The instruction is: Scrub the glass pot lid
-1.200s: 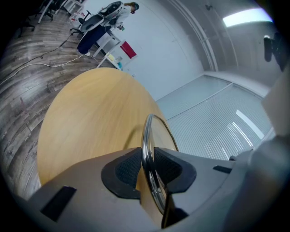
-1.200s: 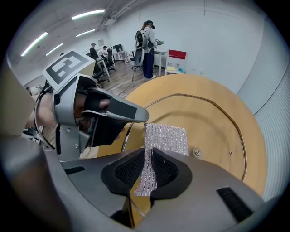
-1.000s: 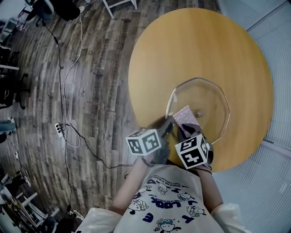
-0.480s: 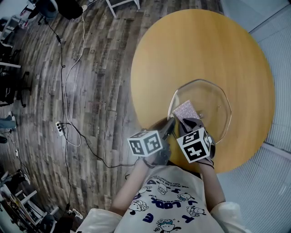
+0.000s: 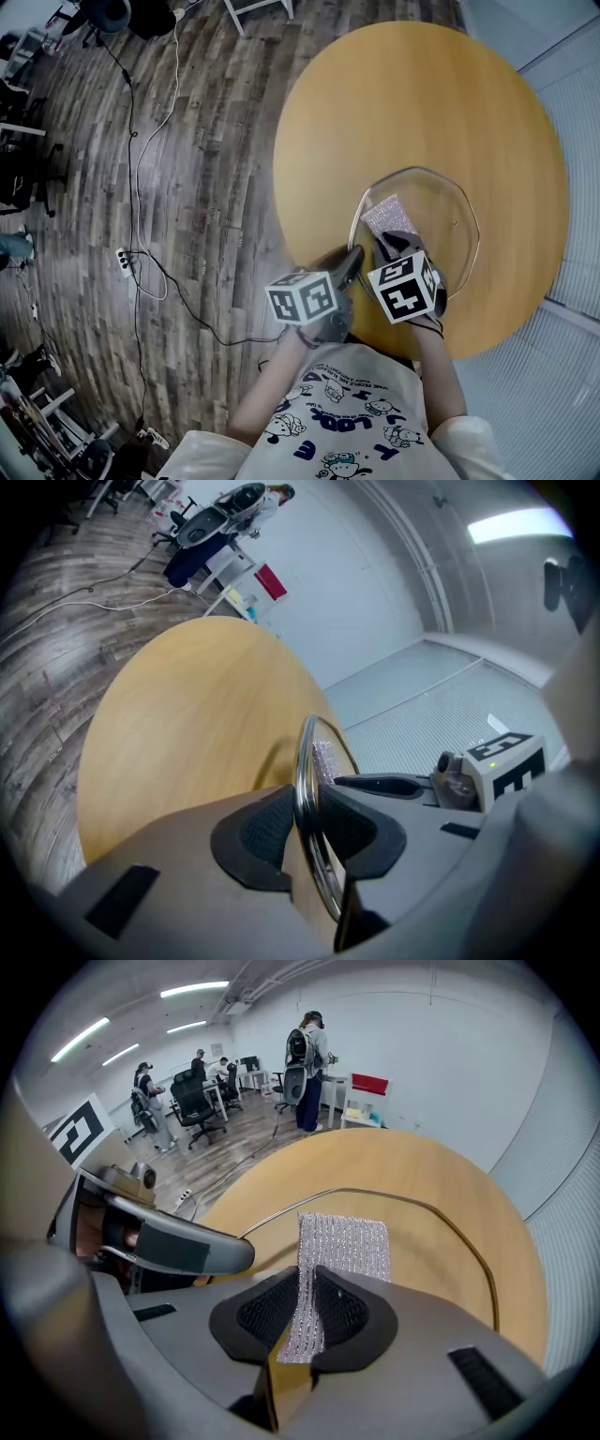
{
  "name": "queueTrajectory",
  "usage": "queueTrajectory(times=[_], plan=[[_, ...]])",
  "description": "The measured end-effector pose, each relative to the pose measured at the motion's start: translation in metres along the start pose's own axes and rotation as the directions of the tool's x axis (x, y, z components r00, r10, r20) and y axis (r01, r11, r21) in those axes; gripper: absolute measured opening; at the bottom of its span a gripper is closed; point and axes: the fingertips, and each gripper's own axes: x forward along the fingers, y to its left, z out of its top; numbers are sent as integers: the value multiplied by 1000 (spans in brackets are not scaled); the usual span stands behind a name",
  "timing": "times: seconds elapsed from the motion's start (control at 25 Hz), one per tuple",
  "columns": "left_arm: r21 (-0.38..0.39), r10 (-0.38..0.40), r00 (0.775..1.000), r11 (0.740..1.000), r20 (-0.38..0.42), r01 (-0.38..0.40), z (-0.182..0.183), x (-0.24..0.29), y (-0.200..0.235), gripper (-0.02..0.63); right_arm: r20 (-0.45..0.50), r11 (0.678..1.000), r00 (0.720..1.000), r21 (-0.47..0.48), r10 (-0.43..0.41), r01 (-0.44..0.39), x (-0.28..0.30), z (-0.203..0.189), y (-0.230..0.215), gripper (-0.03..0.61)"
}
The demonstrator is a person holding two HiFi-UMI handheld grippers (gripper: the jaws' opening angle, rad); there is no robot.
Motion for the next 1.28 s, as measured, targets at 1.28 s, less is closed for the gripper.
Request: queueTrajectory(times=[1.28], plan=[[3,-14,999,1000,-29,14,-2,1,5,86,-109,928,941,-235,-320,289,6,-29,-96,64]])
